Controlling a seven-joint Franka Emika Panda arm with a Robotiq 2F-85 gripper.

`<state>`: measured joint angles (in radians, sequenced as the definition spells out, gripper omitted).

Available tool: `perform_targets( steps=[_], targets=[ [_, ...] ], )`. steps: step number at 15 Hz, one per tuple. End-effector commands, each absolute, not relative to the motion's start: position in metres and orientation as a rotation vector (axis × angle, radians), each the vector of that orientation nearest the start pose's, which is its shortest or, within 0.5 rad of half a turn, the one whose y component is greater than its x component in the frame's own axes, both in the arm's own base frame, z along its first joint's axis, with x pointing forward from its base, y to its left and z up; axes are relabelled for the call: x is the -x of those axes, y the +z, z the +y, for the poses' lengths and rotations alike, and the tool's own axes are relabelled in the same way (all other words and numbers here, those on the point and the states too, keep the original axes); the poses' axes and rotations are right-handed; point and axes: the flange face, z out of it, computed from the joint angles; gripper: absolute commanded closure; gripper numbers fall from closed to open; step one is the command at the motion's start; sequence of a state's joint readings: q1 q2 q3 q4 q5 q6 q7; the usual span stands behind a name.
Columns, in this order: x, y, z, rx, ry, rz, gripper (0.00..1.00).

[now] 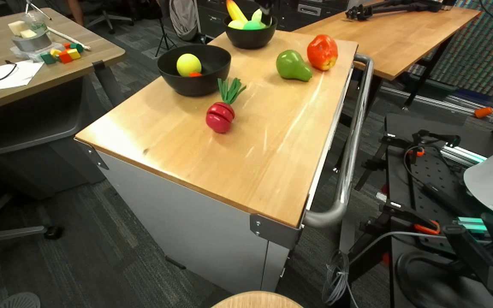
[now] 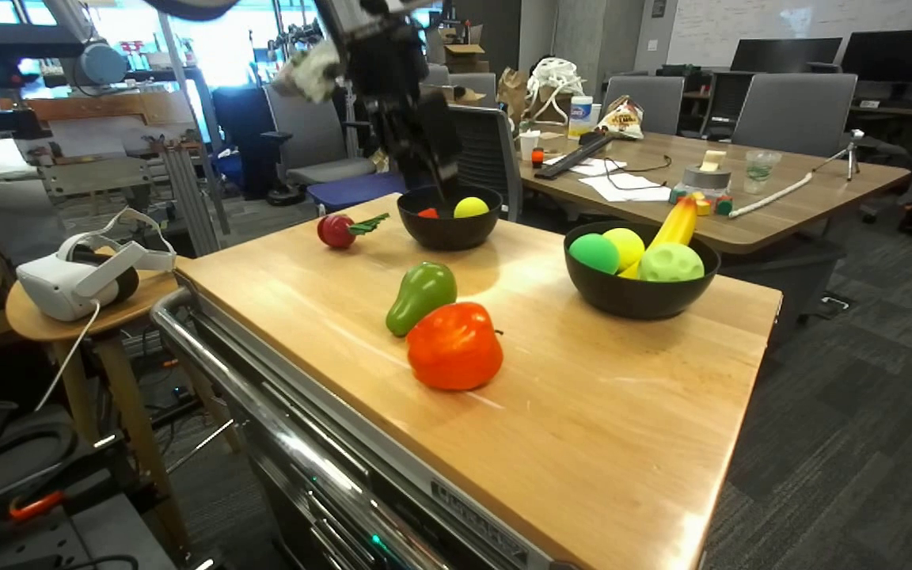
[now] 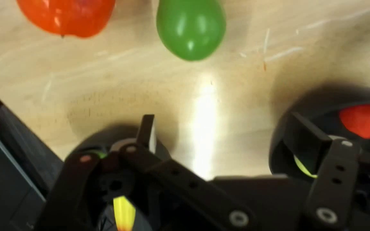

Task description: Take the toy fruits and vegetables from the black bowls and place them on the table

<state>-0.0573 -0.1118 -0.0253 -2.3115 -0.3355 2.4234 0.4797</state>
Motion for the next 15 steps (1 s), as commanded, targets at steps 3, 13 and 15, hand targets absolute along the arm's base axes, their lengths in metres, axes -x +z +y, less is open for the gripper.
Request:
perform_targets(
  steps=[3, 13, 15],
  targets=[
    [-0.584, 0.487, -0.001, 3.18, -0.827, 0.248, 0.0],
    [-0.673, 0.362, 0.023, 3.004, -0.511, 0.248, 0.0],
    [-0.682, 0.349, 0.024, 3.014, -0.501, 0.237, 0.0]
  ],
)
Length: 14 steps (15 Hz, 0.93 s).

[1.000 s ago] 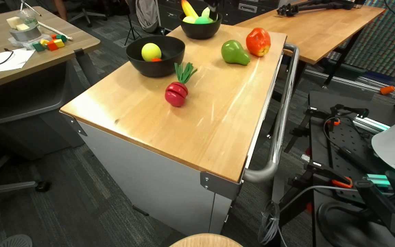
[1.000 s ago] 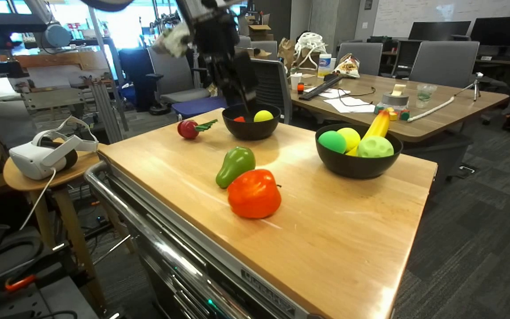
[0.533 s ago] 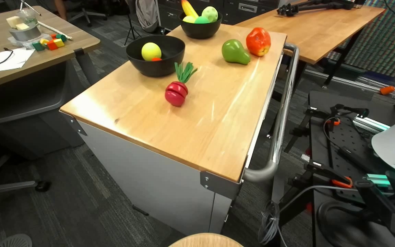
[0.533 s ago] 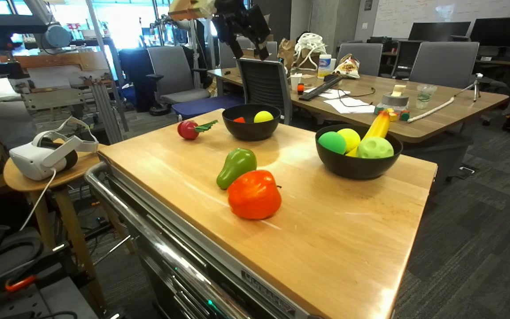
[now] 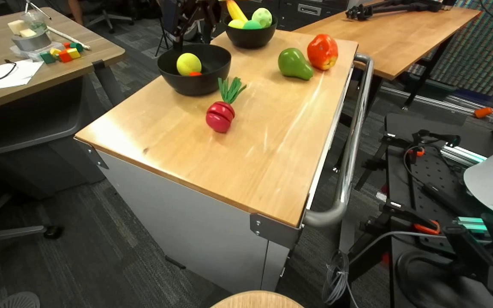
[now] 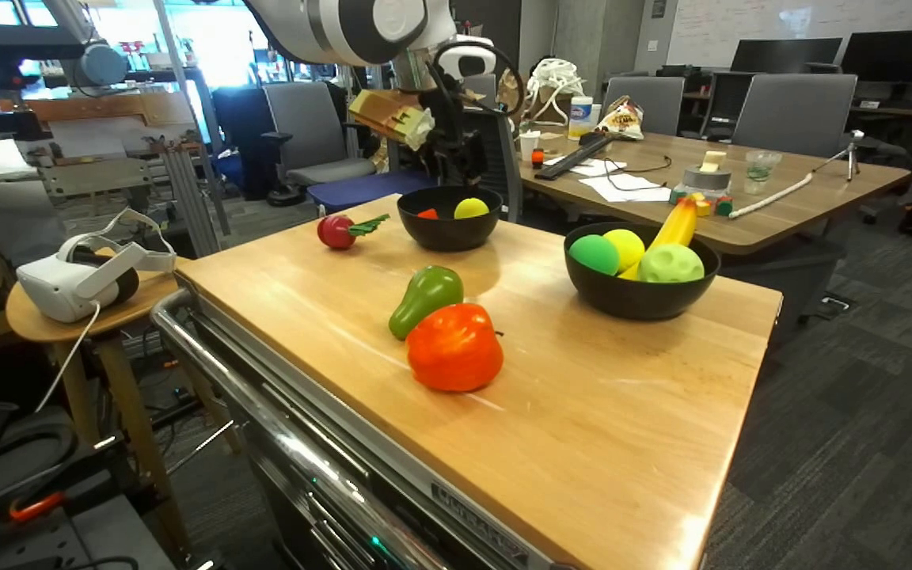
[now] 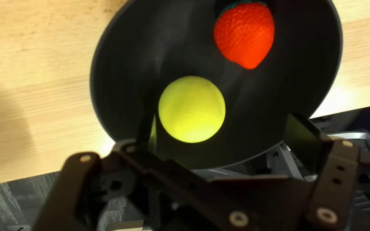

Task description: Take the toy fruits and vegetables from the black bowls and place them on the table

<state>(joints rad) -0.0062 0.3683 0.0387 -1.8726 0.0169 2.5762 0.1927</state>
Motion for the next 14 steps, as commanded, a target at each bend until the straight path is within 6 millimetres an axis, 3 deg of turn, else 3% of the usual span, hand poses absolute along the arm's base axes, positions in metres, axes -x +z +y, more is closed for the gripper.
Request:
perform_targets(
  steps=[1, 6, 14],
  targets=[
    [-0.685, 0.344, 0.025, 3.018, -0.491, 0.227, 0.0],
    [-0.694, 0.322, 0.032, 3.057, -0.44, 0.17, 0.0],
    [-0.692, 0.3, 0.04, 3.119, -0.347, 0.08, 0.0]
  ],
)
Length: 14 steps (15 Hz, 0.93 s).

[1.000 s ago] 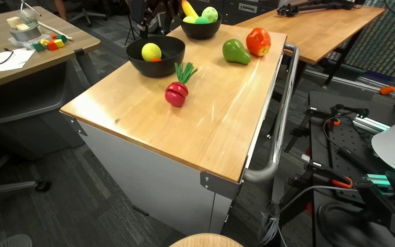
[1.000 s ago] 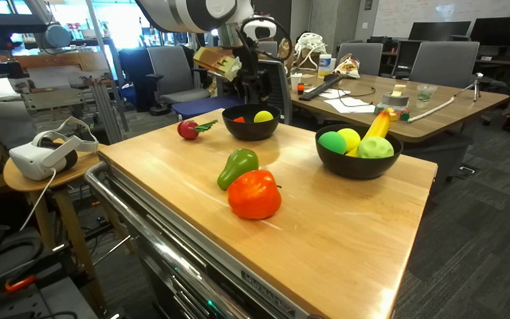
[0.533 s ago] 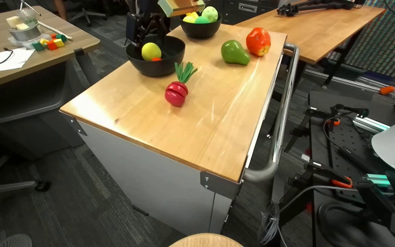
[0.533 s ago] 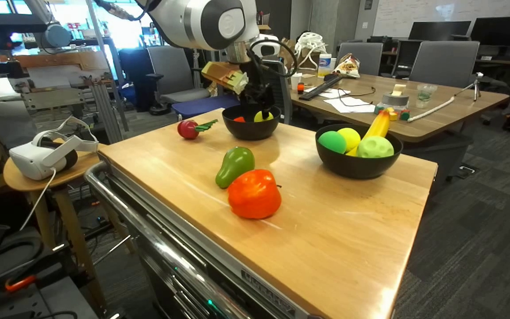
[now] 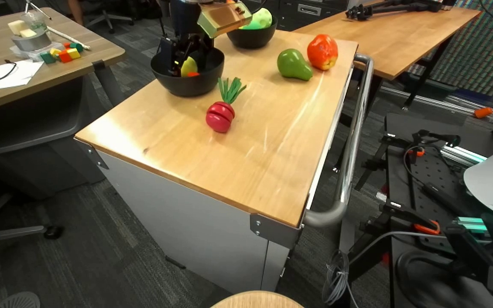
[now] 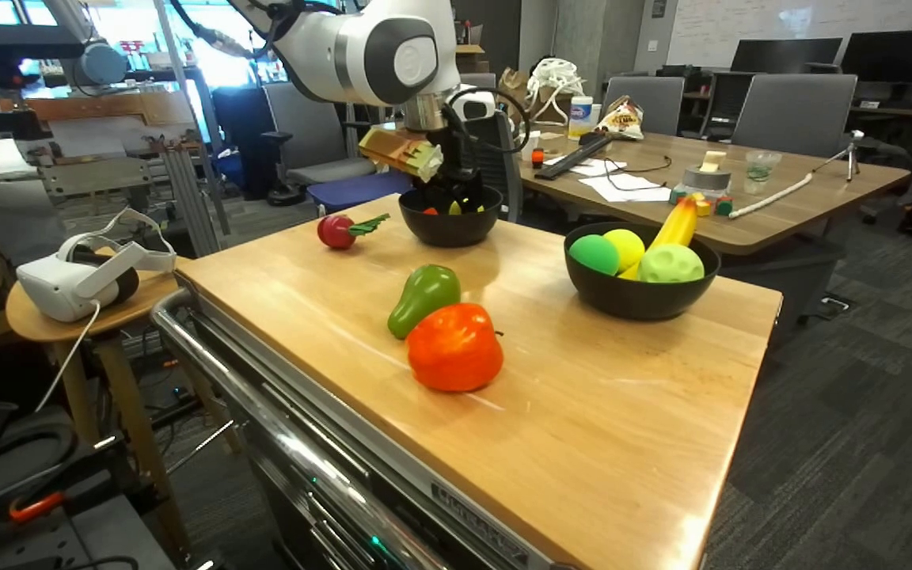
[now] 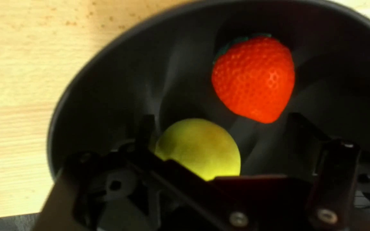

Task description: Take the toy fruits and vegetables from the black bowls and place them on the table

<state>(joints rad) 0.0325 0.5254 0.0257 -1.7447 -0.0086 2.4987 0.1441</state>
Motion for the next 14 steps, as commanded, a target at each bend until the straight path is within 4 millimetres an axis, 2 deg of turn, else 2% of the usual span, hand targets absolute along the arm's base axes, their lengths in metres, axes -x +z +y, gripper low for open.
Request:
perform_targets(
  steps=[1, 2, 3, 5, 10, 13, 14],
  targets=[
    [-0.691, 0.299, 0.04, 3.122, -0.343, 0.073, 0.0],
    [-0.69, 0.298, 0.039, 3.129, -0.345, 0.068, 0.03],
    [-0.69, 0.298, 0.039, 3.131, -0.341, 0.065, 0.27],
    [-0.688, 0.299, 0.037, 3.129, -0.319, 0.071, 0.31],
    [-0.686, 0.303, 0.026, 3.149, -0.271, 0.138, 0.71],
    [-0.686, 0.323, 0.021, 3.146, -0.28, 0.153, 0.94],
    [-0.686, 0.336, 0.022, 3.146, -0.292, 0.143, 0.99]
  ],
)
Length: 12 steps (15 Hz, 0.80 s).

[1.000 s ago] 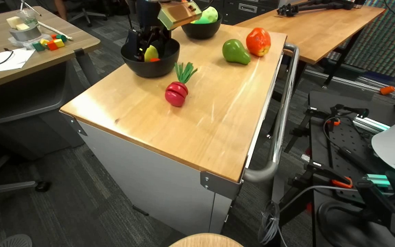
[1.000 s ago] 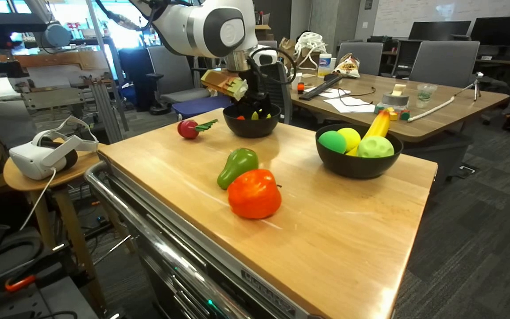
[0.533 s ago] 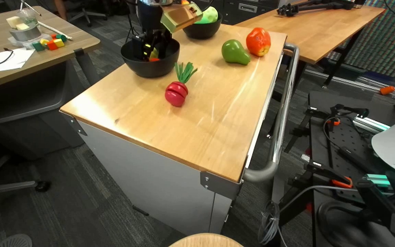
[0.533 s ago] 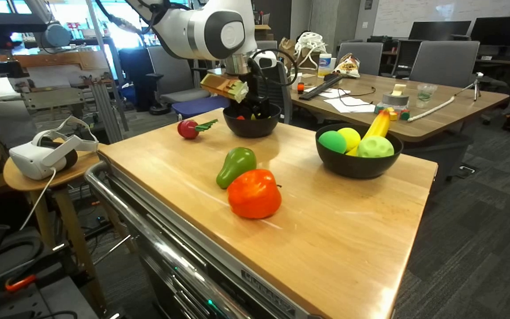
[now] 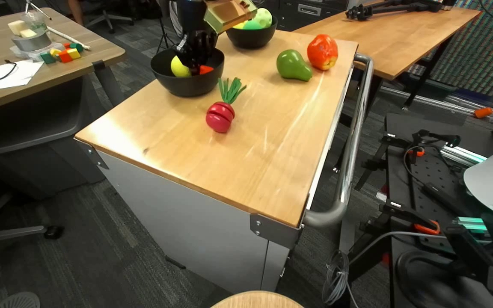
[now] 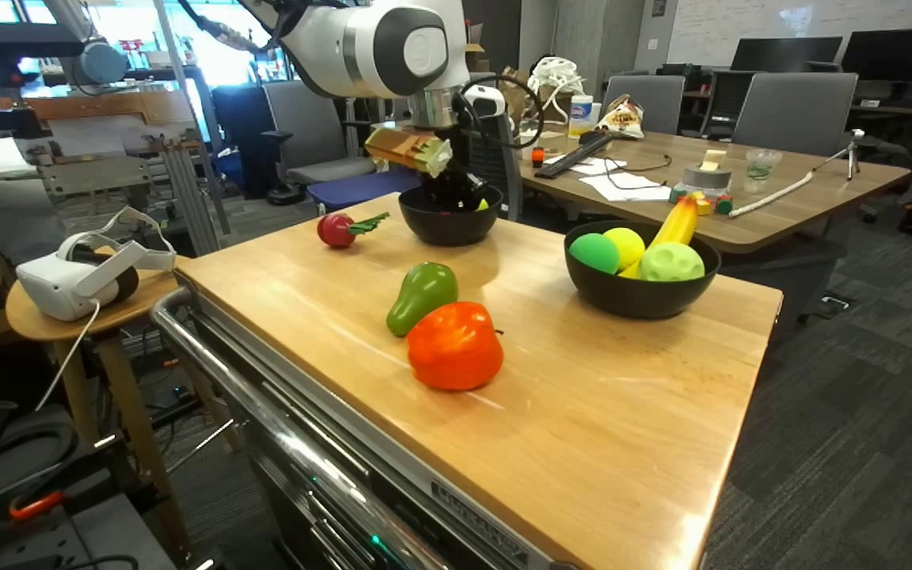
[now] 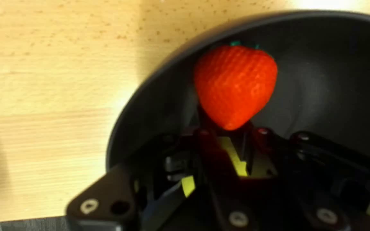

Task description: Take the toy fruits and vegetables from the black bowls and place them on the table

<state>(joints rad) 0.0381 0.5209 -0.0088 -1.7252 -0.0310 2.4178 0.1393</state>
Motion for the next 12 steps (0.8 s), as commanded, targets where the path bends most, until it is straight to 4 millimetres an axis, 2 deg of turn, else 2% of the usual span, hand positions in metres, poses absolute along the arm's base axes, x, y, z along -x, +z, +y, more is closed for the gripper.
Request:
perform_targets(
  steps=[1, 4, 6, 7, 8, 9, 12],
  targets=[
    [-0.686, 0.351, 0.024, 3.147, -0.315, 0.127, 1.0],
    [-0.685, 0.403, 0.031, 3.134, -0.382, 0.103, 1.0],
    [-0.686, 0.422, 0.028, 3.124, -0.384, 0.141, 1.0],
    [-0.686, 0.425, 0.026, 3.112, -0.37, 0.161, 0.74],
    [-0.686, 0.422, 0.023, 3.11, -0.351, 0.191, 0.73],
    [-0.686, 0.419, 0.021, 3.108, -0.333, 0.211, 0.67],
    [-0.686, 0.397, 0.016, 3.094, -0.279, 0.263, 0.43]
  ],
)
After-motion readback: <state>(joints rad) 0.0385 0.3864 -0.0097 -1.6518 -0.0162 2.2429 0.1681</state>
